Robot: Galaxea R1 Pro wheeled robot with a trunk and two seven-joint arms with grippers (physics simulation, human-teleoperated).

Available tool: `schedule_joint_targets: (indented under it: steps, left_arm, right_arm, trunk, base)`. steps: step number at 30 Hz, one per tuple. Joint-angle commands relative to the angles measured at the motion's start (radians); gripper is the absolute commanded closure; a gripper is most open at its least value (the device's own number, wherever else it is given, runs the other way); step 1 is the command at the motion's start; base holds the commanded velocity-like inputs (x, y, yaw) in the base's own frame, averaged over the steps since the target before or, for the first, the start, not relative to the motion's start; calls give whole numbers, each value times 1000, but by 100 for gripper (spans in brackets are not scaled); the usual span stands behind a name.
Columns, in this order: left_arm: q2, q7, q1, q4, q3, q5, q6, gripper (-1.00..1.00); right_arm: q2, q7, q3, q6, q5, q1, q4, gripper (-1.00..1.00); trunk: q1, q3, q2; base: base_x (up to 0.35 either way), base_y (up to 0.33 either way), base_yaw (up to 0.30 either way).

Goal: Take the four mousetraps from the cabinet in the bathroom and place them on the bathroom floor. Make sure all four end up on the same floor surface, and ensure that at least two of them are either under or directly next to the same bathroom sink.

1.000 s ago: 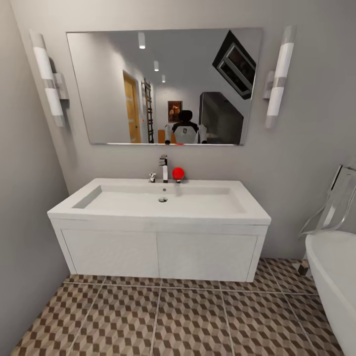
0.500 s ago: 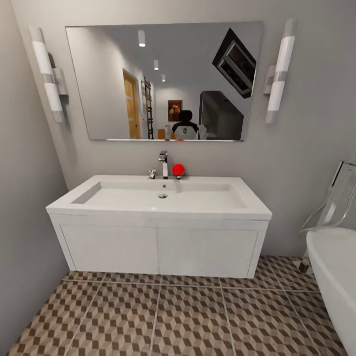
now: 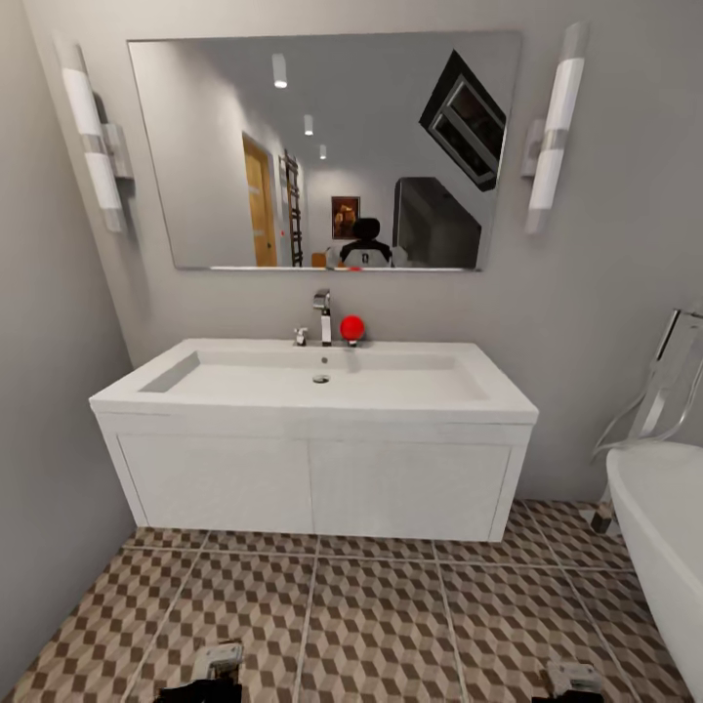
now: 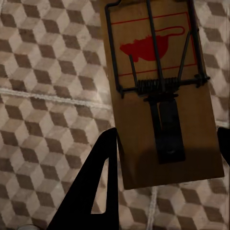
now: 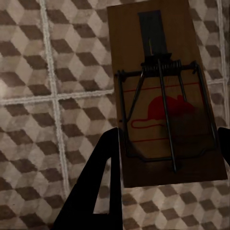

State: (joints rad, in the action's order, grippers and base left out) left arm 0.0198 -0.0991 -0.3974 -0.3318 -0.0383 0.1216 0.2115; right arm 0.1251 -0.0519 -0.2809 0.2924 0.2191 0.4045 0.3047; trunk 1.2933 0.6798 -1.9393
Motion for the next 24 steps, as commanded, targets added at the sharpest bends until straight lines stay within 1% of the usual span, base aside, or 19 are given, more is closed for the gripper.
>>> schedule_joint_targets:
  steps: [1, 2, 5, 7, 10, 11, 13, 15, 17, 18, 20, 22, 24]
  left_arm:
    - [-1, -7, 0, -45, -4, 8, 38, 100]
    - [-1, -9, 0, -67, -4, 7, 54, 100]
    - [-8, -31, 0, -169, -4, 4, 136, 100]
    - [-15, -44, -1, -206, -4, 4, 166, 100]
    - [-40, -87, -1, -284, -6, 2, 228, 100]
    - [-47, -101, -2, -297, -7, 2, 237, 100]
    - [-54, -115, -2, -309, -7, 2, 245, 100]
    - [-57, -121, -3, -314, -7, 2, 248, 100]
    - [-61, -127, -4, -323, -8, 2, 251, 100]
    - [-62, -128, -5, -327, -9, 2, 252, 100]
    - [-69, -131, -6, -354, -9, 3, 254, 100]
    - [-79, -132, -8, -382, -9, 3, 256, 100]
    - [-89, -133, -8, -410, -9, 2, 264, 100]
  right_arm:
    - [-1, 1, -6, 6, 10, 0, 16, 100]
    - [-2, 1, -5, 6, 10, 0, 25, 100]
    - [-2, 3, -5, 14, 10, 0, 65, 100]
    - [-2, 5, -5, 17, 9, -1, 76, 100]
    - [-5, 6, -4, 22, 8, -3, 91, 100]
    - [-8, 5, -4, 23, 10, -4, 92, 100]
    - [-15, 7, -4, 24, 19, -4, 92, 100]
    - [-19, 8, -4, 24, 30, -5, 93, 100]
    - [-24, 10, -4, 24, 60, -4, 97, 100]
    - [-25, 10, -4, 25, 68, -3, 98, 100]
    - [-30, 11, -4, 28, 99, 3, 101, 100]
    - [-34, 12, -4, 37, 117, 15, 103, 100]
    - [-37, 12, -5, 55, 125, 31, 103, 100]
  trunk:
    - [4, 4, -8]
    - [8, 7, -15]
    - [19, 17, -36]
    - [27, 23, -50]
    - [38, 32, -71]
    - [42, 36, -78]
    - [50, 42, -92]
    - [57, 48, -106]
    - [65, 54, -120]
    - [69, 58, -127]
    - [77, 64, -141]
    - [84, 70, -155]
    - [92, 76, -169]
  base:
    - [0, 0, 0]
    - [0, 0, 0]
    - [0, 0, 0]
    - [0, 0, 0]
    - [0, 0, 0]
    - [0, 0, 0]
    - [0, 0, 0]
    - [0, 0, 0]
    - [0, 0, 0]
    - [0, 0, 0]
    - [0, 0, 0]
    - [0, 0, 0]
    - [0, 0, 0]
